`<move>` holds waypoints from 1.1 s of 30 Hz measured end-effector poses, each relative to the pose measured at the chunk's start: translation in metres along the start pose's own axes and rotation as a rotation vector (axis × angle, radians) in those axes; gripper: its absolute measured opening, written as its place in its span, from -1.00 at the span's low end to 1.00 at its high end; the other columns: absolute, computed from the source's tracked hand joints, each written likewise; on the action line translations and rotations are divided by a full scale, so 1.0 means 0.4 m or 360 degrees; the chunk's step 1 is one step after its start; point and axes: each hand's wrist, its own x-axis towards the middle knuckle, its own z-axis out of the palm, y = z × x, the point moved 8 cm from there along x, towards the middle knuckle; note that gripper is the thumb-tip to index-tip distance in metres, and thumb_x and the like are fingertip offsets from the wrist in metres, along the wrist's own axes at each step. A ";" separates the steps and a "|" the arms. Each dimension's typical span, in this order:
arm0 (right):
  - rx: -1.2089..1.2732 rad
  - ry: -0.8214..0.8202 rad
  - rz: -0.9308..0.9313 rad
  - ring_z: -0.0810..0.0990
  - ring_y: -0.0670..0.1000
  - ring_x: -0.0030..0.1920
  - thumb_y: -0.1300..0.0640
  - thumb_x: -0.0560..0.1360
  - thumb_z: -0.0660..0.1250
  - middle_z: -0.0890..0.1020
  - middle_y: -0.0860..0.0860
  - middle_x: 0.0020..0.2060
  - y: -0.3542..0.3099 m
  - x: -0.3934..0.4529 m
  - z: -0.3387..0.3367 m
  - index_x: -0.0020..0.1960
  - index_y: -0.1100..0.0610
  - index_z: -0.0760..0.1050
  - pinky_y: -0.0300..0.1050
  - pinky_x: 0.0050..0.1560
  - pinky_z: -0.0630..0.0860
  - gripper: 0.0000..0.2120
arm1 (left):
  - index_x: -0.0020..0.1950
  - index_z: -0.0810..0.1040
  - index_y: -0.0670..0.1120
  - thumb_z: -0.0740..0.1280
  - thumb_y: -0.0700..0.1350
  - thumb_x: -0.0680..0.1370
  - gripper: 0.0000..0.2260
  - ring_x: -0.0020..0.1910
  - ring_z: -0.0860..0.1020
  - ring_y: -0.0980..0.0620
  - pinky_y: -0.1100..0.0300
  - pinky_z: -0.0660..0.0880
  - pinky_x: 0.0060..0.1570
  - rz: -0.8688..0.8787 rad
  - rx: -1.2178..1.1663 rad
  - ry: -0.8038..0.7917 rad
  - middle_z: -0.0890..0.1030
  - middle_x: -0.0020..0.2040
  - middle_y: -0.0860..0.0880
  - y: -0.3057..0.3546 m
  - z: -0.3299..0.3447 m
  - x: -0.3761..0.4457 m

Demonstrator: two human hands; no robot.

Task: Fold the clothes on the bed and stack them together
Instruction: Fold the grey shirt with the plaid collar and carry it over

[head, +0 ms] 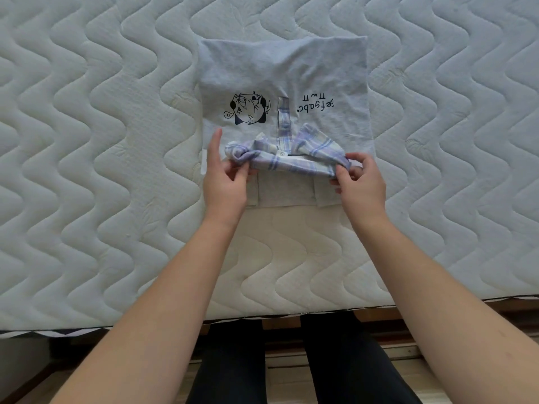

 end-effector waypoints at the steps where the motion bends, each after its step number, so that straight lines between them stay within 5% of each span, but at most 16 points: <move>1: -0.0016 -0.0016 0.0054 0.70 -0.04 -0.20 0.13 0.54 0.35 0.70 -0.04 -0.19 0.020 -0.001 0.004 0.03 -0.12 0.43 0.16 -0.01 0.62 -0.82 | 0.49 0.25 0.04 0.31 -0.34 0.57 -0.44 0.00 0.64 0.15 0.26 0.50 0.15 0.0011 0.0029 -0.0048 0.69 0.01 -0.04 -0.014 0.001 -0.014; 4: -0.0144 -0.0026 0.0223 0.68 0.06 -0.11 0.10 0.52 0.36 0.68 0.00 -0.15 0.088 -0.007 0.011 0.11 -0.05 0.42 0.21 0.02 0.59 -0.79 | 0.52 0.24 0.04 0.35 -0.26 0.57 -0.42 0.09 0.59 0.07 0.29 0.44 0.17 -0.0098 0.0267 -0.0079 0.59 0.15 -0.05 -0.075 -0.006 -0.052; 9: -0.0217 -0.0015 0.0340 0.68 0.09 -0.21 0.03 0.46 0.40 0.66 0.01 -0.25 0.152 -0.030 0.022 0.16 -0.05 0.35 0.21 -0.02 0.60 -0.67 | 0.43 0.23 -0.02 0.22 0.05 0.63 -0.59 -0.34 0.66 -0.02 0.03 0.63 -0.19 -0.0479 0.0201 0.0335 0.62 -0.15 -0.02 -0.147 -0.037 -0.098; 12: -0.0168 -0.0021 0.0354 0.69 0.11 -0.21 0.01 0.46 0.41 0.67 0.05 -0.28 0.166 -0.034 0.035 0.18 -0.04 0.30 0.21 -0.01 0.60 -0.61 | 0.54 0.09 0.00 0.20 0.21 0.59 -0.39 -0.42 0.66 -0.02 -0.03 0.65 -0.22 -0.0739 0.0085 0.0326 0.61 0.05 -0.10 -0.167 0.001 -0.091; 16: -0.0010 0.0038 0.0322 0.69 -0.04 -0.31 0.14 0.51 0.37 0.67 -0.02 -0.24 0.155 -0.033 0.046 0.23 -0.01 0.32 0.01 -0.11 0.66 -0.64 | 0.59 -0.12 -0.08 0.45 0.02 0.48 -0.09 -0.13 0.69 -0.18 -0.11 0.65 -0.09 -0.1009 0.0020 0.0370 0.56 0.14 -0.18 -0.177 0.044 -0.056; 19: 0.0009 0.0078 0.0272 0.69 0.05 -0.20 0.16 0.53 0.34 0.67 -0.07 -0.22 0.137 -0.032 0.048 0.31 0.05 0.35 0.10 0.04 0.61 -0.62 | 0.60 -0.07 -0.13 0.44 -0.21 0.45 -0.12 0.12 0.58 -0.14 0.08 0.53 0.14 -0.0972 0.0251 0.0404 0.52 0.12 -0.09 -0.166 0.044 -0.039; 23: -0.0016 0.0152 0.0167 0.67 0.06 -0.08 0.09 0.53 0.36 0.69 -0.10 -0.17 0.115 -0.035 0.026 0.31 0.00 0.36 0.13 0.11 0.55 -0.62 | 0.60 -0.02 0.03 0.35 -0.28 0.52 -0.22 -0.10 0.55 0.07 0.20 0.42 -0.02 -0.0767 0.0268 0.0395 0.54 0.05 0.04 -0.143 0.035 -0.046; 27: -0.0112 0.0179 0.0109 0.65 -0.03 -0.12 0.09 0.54 0.34 0.69 -0.06 -0.11 0.122 -0.042 0.007 0.32 -0.03 0.36 -0.08 -0.03 0.54 -0.62 | 0.56 0.04 0.09 0.23 -0.25 0.55 -0.34 -0.24 0.55 0.00 0.11 0.47 -0.13 -0.0683 0.0248 0.0353 0.59 0.01 -0.09 -0.150 0.015 -0.079; 31: -0.0366 0.0126 0.0124 0.55 -0.03 -0.15 0.17 0.51 0.35 0.60 -0.11 -0.21 0.156 -0.045 0.005 0.36 0.08 0.38 -0.27 -0.15 0.31 -0.57 | 0.54 0.03 -0.04 0.13 -0.26 0.58 -0.44 -0.31 0.63 -0.17 -0.03 0.61 -0.20 -0.0859 0.0237 0.0361 0.61 -0.11 -0.12 -0.204 -0.004 -0.100; 33: -0.0462 0.0123 0.0108 0.54 0.00 -0.12 0.15 0.49 0.36 0.57 -0.06 -0.22 0.166 -0.045 0.002 0.34 0.11 0.38 -0.28 -0.15 0.28 -0.56 | 0.49 0.09 -0.09 0.19 -0.18 0.57 -0.49 -0.21 0.63 -0.23 0.00 0.55 -0.19 -0.0746 0.0514 0.0377 0.66 -0.10 -0.21 -0.199 -0.025 -0.103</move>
